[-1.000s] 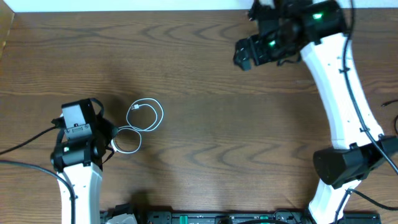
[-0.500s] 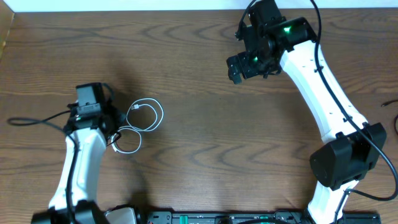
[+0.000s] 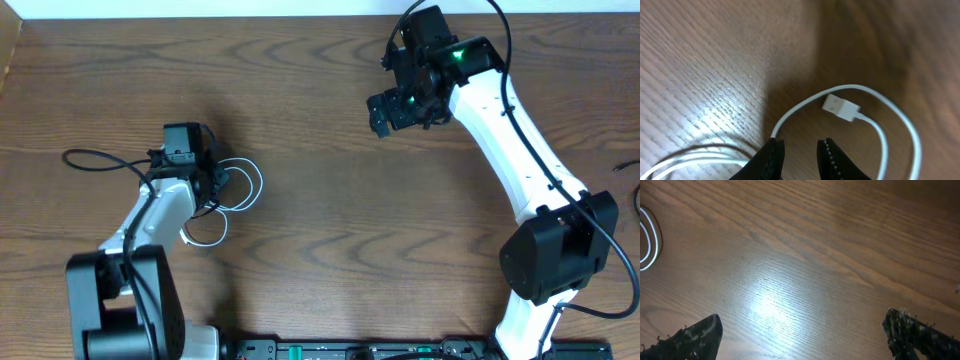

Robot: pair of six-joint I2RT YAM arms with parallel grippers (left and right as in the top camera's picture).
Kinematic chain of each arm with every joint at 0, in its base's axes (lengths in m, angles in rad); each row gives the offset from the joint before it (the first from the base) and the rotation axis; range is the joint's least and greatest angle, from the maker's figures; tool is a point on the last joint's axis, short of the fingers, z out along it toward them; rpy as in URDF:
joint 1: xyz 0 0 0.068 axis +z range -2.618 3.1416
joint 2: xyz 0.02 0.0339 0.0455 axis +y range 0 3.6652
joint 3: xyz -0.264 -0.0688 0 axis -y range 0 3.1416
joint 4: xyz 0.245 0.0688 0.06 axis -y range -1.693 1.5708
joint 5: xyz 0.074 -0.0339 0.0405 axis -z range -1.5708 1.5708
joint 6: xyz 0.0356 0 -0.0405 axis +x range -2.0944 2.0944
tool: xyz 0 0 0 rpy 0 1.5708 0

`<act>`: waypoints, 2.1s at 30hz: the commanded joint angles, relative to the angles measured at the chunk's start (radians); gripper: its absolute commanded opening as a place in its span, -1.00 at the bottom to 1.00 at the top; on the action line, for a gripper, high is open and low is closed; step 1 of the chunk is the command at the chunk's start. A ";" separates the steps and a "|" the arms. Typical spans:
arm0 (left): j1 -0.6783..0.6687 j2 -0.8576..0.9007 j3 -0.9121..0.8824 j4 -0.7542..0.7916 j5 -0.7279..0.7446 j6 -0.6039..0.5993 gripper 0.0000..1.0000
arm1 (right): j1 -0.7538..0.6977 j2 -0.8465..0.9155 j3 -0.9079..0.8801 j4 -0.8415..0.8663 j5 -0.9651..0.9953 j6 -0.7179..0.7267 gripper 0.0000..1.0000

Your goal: Untangle cables

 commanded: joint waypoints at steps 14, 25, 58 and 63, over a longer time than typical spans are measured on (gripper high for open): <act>-0.002 0.062 -0.007 -0.022 -0.098 -0.008 -0.45 | -0.002 -0.005 -0.002 0.005 0.005 0.010 0.99; -0.047 0.062 -0.027 -0.018 0.033 -0.008 -0.45 | -0.011 -0.005 -0.002 -0.010 0.128 0.071 0.99; -0.731 0.062 -0.027 0.234 0.026 -0.206 -0.44 | -0.497 -0.005 -0.002 -0.171 0.100 0.093 0.99; -0.649 0.062 -0.027 0.213 -0.039 -0.166 -0.44 | -0.487 -0.005 -0.002 -0.170 0.100 0.093 0.99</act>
